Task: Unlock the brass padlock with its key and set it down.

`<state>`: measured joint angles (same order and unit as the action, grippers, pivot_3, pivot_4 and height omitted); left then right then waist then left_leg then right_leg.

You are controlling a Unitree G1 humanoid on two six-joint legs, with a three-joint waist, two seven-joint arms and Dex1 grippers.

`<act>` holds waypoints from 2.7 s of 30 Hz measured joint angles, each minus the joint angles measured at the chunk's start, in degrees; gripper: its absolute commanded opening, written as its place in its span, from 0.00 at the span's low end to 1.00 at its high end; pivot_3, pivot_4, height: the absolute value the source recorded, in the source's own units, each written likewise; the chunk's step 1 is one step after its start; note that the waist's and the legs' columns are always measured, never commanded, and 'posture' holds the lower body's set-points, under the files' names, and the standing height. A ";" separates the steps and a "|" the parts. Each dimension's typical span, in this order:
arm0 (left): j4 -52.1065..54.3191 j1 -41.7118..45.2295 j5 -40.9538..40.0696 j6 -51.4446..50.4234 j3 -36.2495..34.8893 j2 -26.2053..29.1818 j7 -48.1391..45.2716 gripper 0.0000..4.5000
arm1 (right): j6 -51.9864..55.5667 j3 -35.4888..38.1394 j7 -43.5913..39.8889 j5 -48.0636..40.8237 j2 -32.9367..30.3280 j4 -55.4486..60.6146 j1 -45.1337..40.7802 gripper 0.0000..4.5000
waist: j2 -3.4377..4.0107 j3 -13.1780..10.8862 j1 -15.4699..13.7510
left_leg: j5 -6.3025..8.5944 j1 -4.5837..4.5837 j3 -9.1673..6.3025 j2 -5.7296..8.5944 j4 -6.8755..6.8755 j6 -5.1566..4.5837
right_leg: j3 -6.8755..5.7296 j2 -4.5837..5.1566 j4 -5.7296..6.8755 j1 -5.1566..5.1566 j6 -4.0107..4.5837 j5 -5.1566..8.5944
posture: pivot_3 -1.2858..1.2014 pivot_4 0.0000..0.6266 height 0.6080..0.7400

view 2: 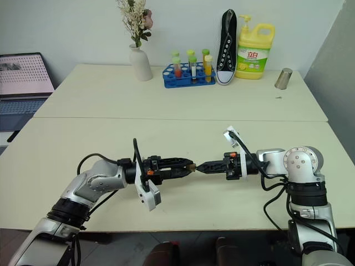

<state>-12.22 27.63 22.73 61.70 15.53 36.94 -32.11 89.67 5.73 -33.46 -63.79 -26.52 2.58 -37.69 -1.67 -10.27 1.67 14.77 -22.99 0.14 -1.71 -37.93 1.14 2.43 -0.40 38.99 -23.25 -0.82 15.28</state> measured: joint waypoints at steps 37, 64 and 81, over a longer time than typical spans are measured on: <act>-0.35 -0.11 0.20 -1.33 1.03 0.31 1.96 0.21 | -18.29 -10.10 -8.44 11.77 -9.18 17.93 6.04 0.91 | 0.03 -0.02 0.03 | 0.00 -0.03 -0.01 0.01 0.02 0.00 | -0.06 0.00 -0.04 -0.04 -0.27 0.16 | 0.52 0.24 1.00; 0.25 -0.01 -1.89 -1.53 2.38 0.24 1.59 0.21 | -30.96 -11.45 -8.80 17.94 -3.29 18.53 10.19 0.62 | 0.02 -0.02 -0.02 | 0.00 -0.01 -0.01 0.01 0.01 0.00 | -0.04 -0.01 -0.01 -0.03 -0.02 0.01 | 0.52 0.24 1.00; 0.51 -0.15 -1.91 -2.39 2.38 -0.31 1.61 0.21 | -30.95 -11.55 -9.65 18.01 -3.78 18.44 9.99 0.03 | 0.02 -0.02 -0.02 | 0.00 -0.01 -0.01 0.01 0.01 0.00 | -0.04 -0.01 -0.01 -0.03 -0.03 0.01 | 0.52 0.24 1.00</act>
<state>-11.71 27.48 20.82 59.31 17.91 36.63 -30.49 58.72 -5.83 -43.11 -45.79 -30.30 21.02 -27.70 -1.64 -10.29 1.65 14.77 -22.99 0.13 -1.71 -37.92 1.14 2.38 -0.41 38.97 -23.28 -0.84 15.29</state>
